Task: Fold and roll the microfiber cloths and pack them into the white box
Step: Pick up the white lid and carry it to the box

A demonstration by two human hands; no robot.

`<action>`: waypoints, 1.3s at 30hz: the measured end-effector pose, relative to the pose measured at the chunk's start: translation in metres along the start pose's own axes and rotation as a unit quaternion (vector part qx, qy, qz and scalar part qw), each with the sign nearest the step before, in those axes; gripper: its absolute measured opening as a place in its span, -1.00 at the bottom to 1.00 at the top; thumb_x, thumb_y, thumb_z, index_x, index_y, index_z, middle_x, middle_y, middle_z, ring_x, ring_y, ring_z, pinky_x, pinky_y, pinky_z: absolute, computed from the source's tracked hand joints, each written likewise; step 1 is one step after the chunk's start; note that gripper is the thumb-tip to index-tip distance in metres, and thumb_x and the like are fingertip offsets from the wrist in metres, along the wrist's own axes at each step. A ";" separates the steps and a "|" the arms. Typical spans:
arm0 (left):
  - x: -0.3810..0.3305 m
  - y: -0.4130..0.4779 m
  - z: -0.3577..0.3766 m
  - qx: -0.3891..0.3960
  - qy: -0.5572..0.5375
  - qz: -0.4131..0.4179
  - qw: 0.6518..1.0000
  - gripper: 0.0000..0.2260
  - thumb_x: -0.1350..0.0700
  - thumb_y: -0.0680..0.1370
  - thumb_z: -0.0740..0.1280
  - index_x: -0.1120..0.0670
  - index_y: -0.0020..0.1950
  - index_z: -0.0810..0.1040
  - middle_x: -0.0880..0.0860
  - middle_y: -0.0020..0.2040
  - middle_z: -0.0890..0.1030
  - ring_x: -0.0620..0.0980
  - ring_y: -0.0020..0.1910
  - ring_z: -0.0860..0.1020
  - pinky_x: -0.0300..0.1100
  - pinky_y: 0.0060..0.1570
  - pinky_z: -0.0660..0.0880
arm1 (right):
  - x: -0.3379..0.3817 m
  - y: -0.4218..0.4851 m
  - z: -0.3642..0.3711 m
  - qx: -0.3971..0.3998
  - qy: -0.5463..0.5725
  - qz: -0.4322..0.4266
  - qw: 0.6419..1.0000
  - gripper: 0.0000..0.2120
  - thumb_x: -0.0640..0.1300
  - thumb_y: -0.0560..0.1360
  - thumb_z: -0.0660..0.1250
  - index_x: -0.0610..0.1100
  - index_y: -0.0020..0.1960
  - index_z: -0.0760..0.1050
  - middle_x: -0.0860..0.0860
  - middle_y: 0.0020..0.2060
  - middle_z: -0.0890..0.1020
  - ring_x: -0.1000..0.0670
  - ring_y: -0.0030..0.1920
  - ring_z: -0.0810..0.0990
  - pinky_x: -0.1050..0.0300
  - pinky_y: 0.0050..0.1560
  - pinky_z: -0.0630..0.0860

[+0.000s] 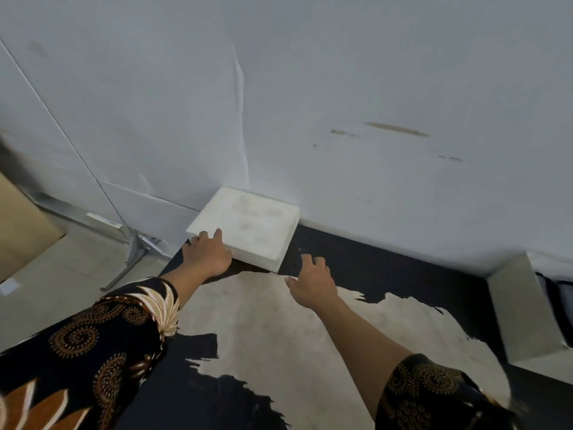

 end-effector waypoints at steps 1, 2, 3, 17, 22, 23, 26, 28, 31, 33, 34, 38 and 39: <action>0.008 0.012 0.002 0.006 -0.003 -0.005 1.000 -0.41 -0.20 0.61 0.13 0.03 0.56 0.10 0.20 0.49 0.26 0.26 0.44 0.27 0.16 0.37 0.25 | 0.007 0.009 0.004 0.002 0.004 -0.001 1.000 -0.35 0.13 0.56 0.29 -0.08 0.52 0.13 -0.14 0.46 0.22 -0.20 0.42 0.28 -0.16 0.35 0.38; 0.017 0.026 0.004 0.012 -0.005 -0.010 1.000 -0.40 -0.20 0.62 0.13 0.03 0.57 0.09 0.20 0.50 0.25 0.25 0.45 0.26 0.15 0.37 0.25 | 0.014 0.020 0.010 0.004 0.008 0.002 1.000 -0.35 0.13 0.56 0.29 -0.09 0.52 0.13 -0.14 0.46 0.22 -0.20 0.43 0.28 -0.16 0.35 0.38; 0.024 0.037 0.005 0.016 -0.008 -0.014 1.000 -0.40 -0.20 0.62 0.13 0.03 0.57 0.08 0.20 0.51 0.23 0.25 0.46 0.25 0.15 0.37 0.25 | 0.019 0.029 0.014 0.005 0.011 0.005 1.000 -0.36 0.13 0.57 0.29 -0.09 0.52 0.13 -0.14 0.47 0.21 -0.20 0.44 0.27 -0.16 0.36 0.38; 0.080 0.123 0.029 0.036 -0.117 -0.023 0.992 -0.34 -0.20 0.57 0.24 0.13 0.53 0.13 0.23 0.44 0.28 0.24 0.38 0.32 0.14 0.32 0.35 | 0.052 0.089 0.059 0.035 0.110 0.032 0.993 -0.35 0.12 0.58 0.27 -0.13 0.52 0.10 -0.12 0.44 0.29 -0.17 0.36 0.40 -0.05 0.28 0.40; 0.082 0.121 0.034 0.043 -0.096 -0.079 0.991 -0.31 -0.32 0.56 0.14 0.10 0.53 0.16 0.25 0.41 0.29 0.26 0.36 0.35 0.09 0.29 0.37 | 0.045 0.093 0.057 -0.043 0.166 0.105 0.980 -0.38 0.10 0.54 0.34 -0.20 0.42 0.17 -0.17 0.31 0.44 -0.19 0.27 0.48 -0.06 0.21 0.46; 0.083 0.119 0.038 0.051 -0.092 -0.087 0.991 -0.30 -0.35 0.56 0.11 0.07 0.54 0.14 0.25 0.42 0.27 0.26 0.37 0.34 0.09 0.30 0.35 | 0.044 0.093 0.058 -0.043 0.168 0.118 0.978 -0.34 0.11 0.55 0.34 -0.22 0.45 0.15 -0.18 0.33 0.41 -0.20 0.30 0.45 -0.07 0.24 0.44; 0.085 0.120 0.046 0.073 -0.130 -0.106 0.983 -0.30 -0.37 0.54 0.12 0.06 0.53 0.17 0.24 0.42 0.28 0.26 0.38 0.33 0.10 0.33 0.34 | 0.036 0.101 0.059 -0.008 0.174 0.156 0.972 -0.26 0.15 0.55 0.30 -0.25 0.52 0.11 -0.20 0.41 0.30 -0.22 0.37 0.38 -0.08 0.33 0.38; 0.083 0.123 0.046 0.082 -0.182 -0.108 0.974 -0.29 -0.32 0.54 0.20 0.13 0.51 0.21 0.24 0.40 0.31 0.25 0.36 0.36 0.11 0.32 0.37 | 0.030 0.107 0.063 0.029 0.201 0.176 0.963 -0.31 0.18 0.55 0.28 -0.21 0.49 0.20 -0.20 0.39 0.32 -0.22 0.32 0.42 -0.08 0.32 0.42; 0.082 0.122 0.048 0.095 -0.249 -0.080 0.960 -0.33 -0.18 0.56 0.32 0.22 0.48 0.21 0.20 0.40 0.38 0.21 0.34 0.41 0.05 0.29 0.41 | 0.024 0.111 0.071 0.054 0.238 0.185 0.952 -0.32 0.21 0.53 0.27 -0.10 0.50 0.18 -0.17 0.36 0.37 -0.21 0.26 0.45 -0.18 0.26 0.48; 0.083 0.120 0.049 0.096 -0.273 -0.069 0.955 -0.34 -0.13 0.57 0.33 0.21 0.49 0.18 0.17 0.41 0.41 0.19 0.34 0.42 0.03 0.28 0.41 | 0.024 0.112 0.074 0.052 0.252 0.182 0.949 -0.30 0.20 0.53 0.28 -0.05 0.54 0.11 -0.16 0.37 0.36 -0.22 0.28 0.43 -0.19 0.28 0.47; 0.085 0.120 0.050 0.098 -0.283 -0.063 0.952 -0.34 -0.12 0.57 0.34 0.18 0.50 0.16 0.15 0.42 0.41 0.19 0.34 0.42 0.04 0.28 0.41 | 0.025 0.112 0.074 0.047 0.256 0.180 0.949 -0.28 0.18 0.54 0.28 -0.03 0.56 0.06 -0.16 0.39 0.33 -0.22 0.30 0.42 -0.19 0.30 0.44; 0.091 0.125 0.048 0.117 -0.309 -0.032 0.943 -0.29 -0.14 0.55 0.36 0.06 0.55 0.08 0.10 0.44 0.39 0.18 0.35 0.41 0.10 0.31 0.41 | 0.028 0.116 0.073 0.037 0.273 0.176 0.945 -0.25 0.12 0.54 0.31 0.04 0.57 -0.02 -0.14 0.42 0.29 -0.23 0.34 0.37 -0.21 0.34 0.40; 0.092 0.126 0.048 0.120 -0.311 -0.027 0.942 -0.28 -0.16 0.54 0.36 0.04 0.55 0.07 0.09 0.44 0.39 0.18 0.35 0.42 0.11 0.29 0.43 | 0.029 0.117 0.073 0.034 0.278 0.177 0.944 -0.25 0.11 0.54 0.31 0.05 0.57 -0.02 -0.14 0.42 0.28 -0.24 0.35 0.36 -0.22 0.34 0.40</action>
Point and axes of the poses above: each hand's wrist, its own y-axis towards the middle knuckle, its own z-axis out of the palm, x = y × z, the point moved 1 cm from there along y, towards the middle knuckle
